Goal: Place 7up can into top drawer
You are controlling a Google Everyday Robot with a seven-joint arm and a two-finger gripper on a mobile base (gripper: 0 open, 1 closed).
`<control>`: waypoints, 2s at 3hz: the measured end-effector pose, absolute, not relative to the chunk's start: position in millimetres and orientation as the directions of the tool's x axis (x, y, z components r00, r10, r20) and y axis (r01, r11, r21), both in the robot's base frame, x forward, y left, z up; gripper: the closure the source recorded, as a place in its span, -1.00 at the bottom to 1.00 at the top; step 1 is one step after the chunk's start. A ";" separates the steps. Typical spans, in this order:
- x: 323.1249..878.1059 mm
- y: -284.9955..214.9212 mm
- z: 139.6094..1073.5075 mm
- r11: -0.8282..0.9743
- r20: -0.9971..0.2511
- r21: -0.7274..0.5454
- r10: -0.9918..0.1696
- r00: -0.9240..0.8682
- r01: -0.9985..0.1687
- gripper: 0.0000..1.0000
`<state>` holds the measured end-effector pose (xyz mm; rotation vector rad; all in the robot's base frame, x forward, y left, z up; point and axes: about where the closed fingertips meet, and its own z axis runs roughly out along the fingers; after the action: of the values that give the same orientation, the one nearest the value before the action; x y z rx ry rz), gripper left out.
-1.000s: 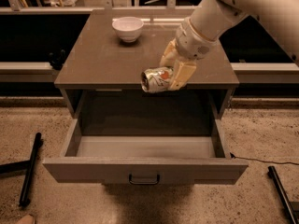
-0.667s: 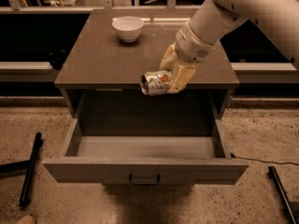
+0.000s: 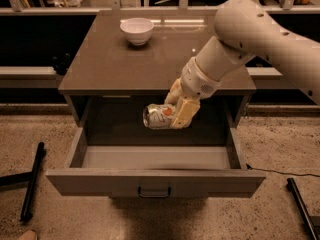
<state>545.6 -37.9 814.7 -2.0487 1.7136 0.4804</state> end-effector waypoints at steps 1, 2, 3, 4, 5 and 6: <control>531.7 -28.3 783.7 -0.128 -0.518 -0.032 -0.846 0.126 -0.991 1.00; 526.4 -23.3 748.2 -0.106 -0.512 0.020 -0.855 0.081 -0.994 1.00; 527.2 -22.9 719.1 -0.080 -0.503 0.054 -0.863 0.043 -0.995 1.00; 532.1 -22.8 698.8 -0.049 -0.486 0.077 -0.874 0.006 -0.996 0.63; 541.9 -25.6 686.6 -0.019 -0.471 0.076 -0.882 -0.020 -0.997 0.17; 554.9 -34.5 676.7 0.022 -0.428 0.058 -0.903 -0.044 -0.998 -0.29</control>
Offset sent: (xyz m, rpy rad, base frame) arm -0.0231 0.0182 -0.1140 -0.0390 0.1786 -0.0803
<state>554.9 -34.5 676.7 -1.9600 2.0295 0.5028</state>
